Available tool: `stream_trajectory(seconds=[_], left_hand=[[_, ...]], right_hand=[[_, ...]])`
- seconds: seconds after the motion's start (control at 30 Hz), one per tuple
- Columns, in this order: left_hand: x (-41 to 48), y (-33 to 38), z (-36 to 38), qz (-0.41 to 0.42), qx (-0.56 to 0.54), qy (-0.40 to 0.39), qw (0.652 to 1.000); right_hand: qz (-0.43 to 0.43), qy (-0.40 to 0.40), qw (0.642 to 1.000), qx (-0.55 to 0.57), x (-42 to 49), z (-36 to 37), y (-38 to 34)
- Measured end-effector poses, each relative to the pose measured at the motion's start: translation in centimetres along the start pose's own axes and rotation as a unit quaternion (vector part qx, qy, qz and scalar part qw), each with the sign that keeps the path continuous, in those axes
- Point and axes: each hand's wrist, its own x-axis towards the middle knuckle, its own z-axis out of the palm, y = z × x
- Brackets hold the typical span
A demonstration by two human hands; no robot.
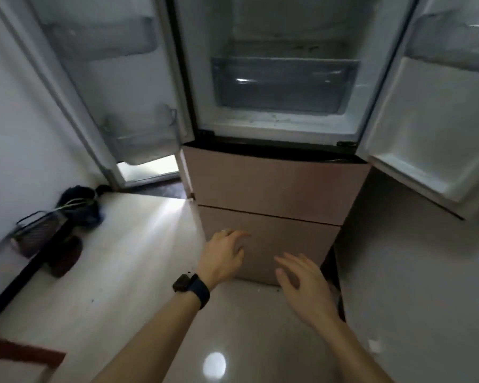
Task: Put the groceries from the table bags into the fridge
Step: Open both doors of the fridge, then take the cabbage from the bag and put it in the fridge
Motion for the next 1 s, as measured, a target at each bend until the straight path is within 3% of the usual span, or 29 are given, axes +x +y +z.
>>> stream_trajectory(seconds=[0.2,0.47,0.73,1.0], left_hand=[[-17.7,-11.7,-6.7,-0.166,0.033,0.135,0.976],[-45.7,-21.1,-15.0,-0.358,0.044,0.278,0.890],[-68.5,-23.5,-21.4,-0.477,0.063,0.397,0.782],[-82.1,-29.1,-23.5,-0.552,0.049,0.438,0.708]], right_hand=[[-0.199,-0.111,0.972,-0.064,-2.3,7.1,-15.0],[-0.400,-0.166,0.899,-0.057,-14.8,15.7,-36.7],[-0.520,-0.209,0.828,0.021,-28.9,23.7,-51.0],[-0.588,-0.289,0.755,0.025,-37.7,32.7,-60.9]])
